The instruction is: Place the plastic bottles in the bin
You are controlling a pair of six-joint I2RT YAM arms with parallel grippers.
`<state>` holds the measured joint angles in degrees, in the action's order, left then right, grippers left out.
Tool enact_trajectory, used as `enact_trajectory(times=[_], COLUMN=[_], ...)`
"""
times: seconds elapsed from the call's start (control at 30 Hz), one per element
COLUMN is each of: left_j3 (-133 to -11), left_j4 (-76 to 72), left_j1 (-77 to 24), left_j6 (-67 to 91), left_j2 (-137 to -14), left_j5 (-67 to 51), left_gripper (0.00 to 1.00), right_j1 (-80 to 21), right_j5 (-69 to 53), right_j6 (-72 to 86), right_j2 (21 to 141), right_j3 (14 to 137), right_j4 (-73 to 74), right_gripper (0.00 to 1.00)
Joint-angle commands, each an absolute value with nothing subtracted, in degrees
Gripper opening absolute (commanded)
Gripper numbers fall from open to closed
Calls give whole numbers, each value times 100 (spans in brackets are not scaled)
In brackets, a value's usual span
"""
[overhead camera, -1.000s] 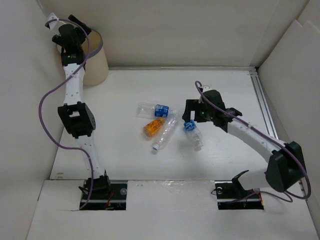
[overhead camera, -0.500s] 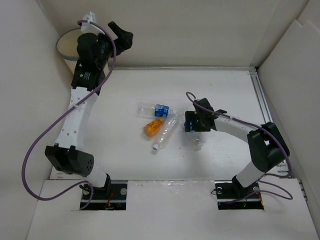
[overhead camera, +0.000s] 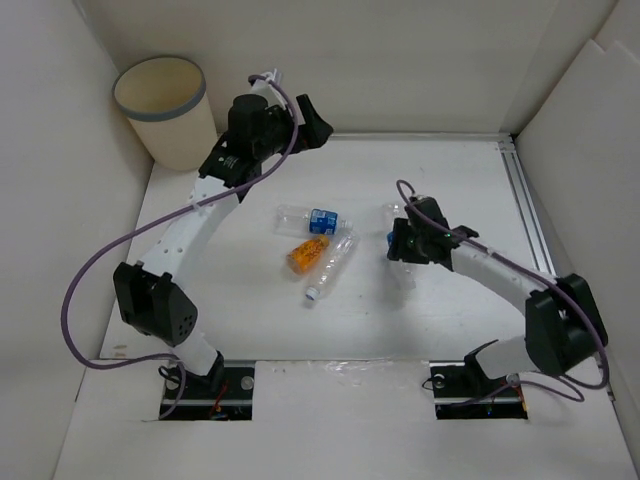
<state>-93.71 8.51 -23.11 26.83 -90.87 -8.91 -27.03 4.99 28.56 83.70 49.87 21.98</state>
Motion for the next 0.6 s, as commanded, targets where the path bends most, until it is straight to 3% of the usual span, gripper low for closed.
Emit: enact_trajectory(times=[0.0,0.13,0.17,0.27,0.57], left_j3=[-9466,-9343,-9343,-9212,-8895], left_j4=[12,-928,-1036,-1598,-2821], left_j1=[-2329,-2521,-2583,-2715,-2961], left_j6=[2636,2804,2882,3188,3806], left_j2=[-9280,-9570,-9623,-9755,-9861], left_j5=[-2123,-4116,-4244,-4656,-5229], left_gripper=[100,100,100,100,100], right_j1=[-2479,-1865,-1594,-1424,-1537], right_j5=[643,-1147,-2013,-3011,-3752], right_j6=[2840,2487,2540,2654,3155], right_j2=[7402,6558,6470,6469,6890], right_j3=[5124,5045,5045,5413,6248], right_j4=[2146,1276,1092,661,-26], right_gripper=[1,0,0,0,0])
